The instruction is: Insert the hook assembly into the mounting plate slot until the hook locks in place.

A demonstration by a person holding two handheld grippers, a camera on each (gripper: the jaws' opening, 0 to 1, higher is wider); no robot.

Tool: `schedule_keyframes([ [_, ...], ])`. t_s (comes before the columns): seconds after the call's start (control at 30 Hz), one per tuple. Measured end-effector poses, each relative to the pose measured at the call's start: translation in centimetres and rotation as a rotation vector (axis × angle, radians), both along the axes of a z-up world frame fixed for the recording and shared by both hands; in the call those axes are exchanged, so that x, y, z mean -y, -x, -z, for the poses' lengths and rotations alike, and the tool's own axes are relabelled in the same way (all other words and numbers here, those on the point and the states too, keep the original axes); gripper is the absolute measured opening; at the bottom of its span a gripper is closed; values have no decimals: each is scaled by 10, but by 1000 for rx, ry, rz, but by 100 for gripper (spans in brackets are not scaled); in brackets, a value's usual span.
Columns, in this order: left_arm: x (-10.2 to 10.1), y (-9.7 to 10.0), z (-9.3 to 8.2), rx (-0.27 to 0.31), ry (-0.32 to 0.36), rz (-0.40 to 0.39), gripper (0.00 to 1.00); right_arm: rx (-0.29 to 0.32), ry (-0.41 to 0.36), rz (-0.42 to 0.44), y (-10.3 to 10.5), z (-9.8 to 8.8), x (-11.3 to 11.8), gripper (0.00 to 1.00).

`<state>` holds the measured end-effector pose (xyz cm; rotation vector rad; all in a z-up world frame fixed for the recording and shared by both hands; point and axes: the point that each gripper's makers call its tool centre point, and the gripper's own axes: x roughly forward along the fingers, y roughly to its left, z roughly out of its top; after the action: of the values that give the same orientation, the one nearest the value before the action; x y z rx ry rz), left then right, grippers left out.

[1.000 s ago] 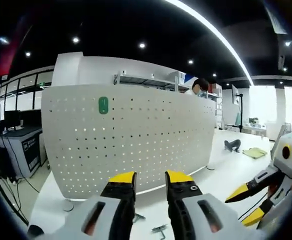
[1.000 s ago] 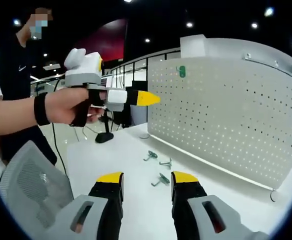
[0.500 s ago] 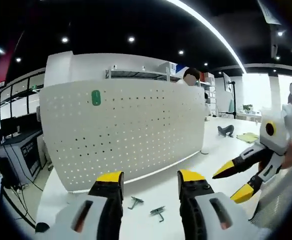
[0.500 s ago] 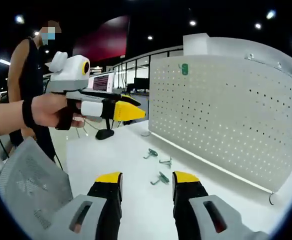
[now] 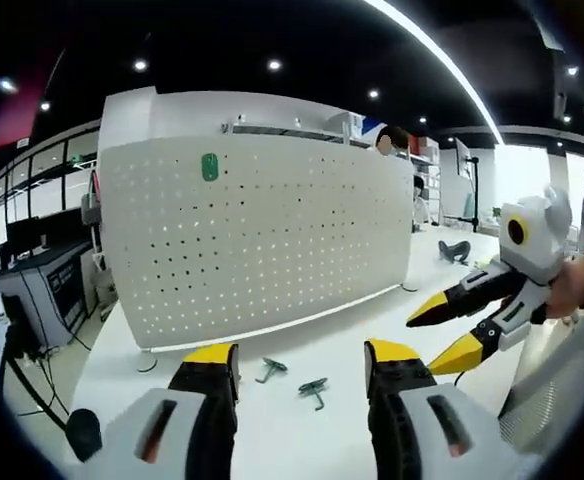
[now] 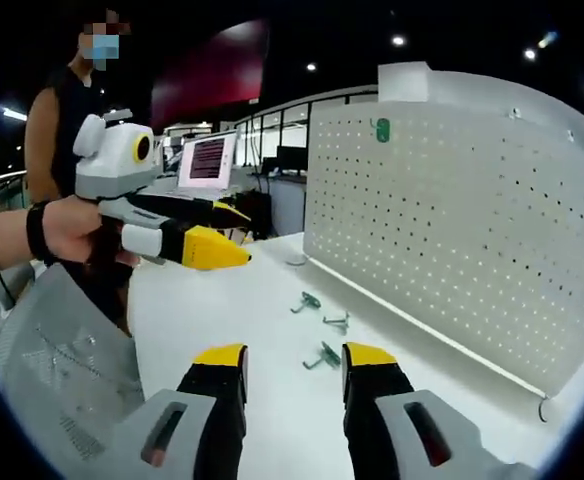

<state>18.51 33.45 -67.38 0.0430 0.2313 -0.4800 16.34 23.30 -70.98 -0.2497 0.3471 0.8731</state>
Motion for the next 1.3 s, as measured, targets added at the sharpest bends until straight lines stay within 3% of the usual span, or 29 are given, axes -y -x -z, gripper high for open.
schedule_keyframes([
  [0.67, -21, 18, 20, -44, 7, -16, 51, -50, 81, -16, -21, 30, -15, 32],
  [1.3, -19, 20, 29, -65, 35, -1, 51, -105, 153, -34, -36, 54, -19, 30],
])
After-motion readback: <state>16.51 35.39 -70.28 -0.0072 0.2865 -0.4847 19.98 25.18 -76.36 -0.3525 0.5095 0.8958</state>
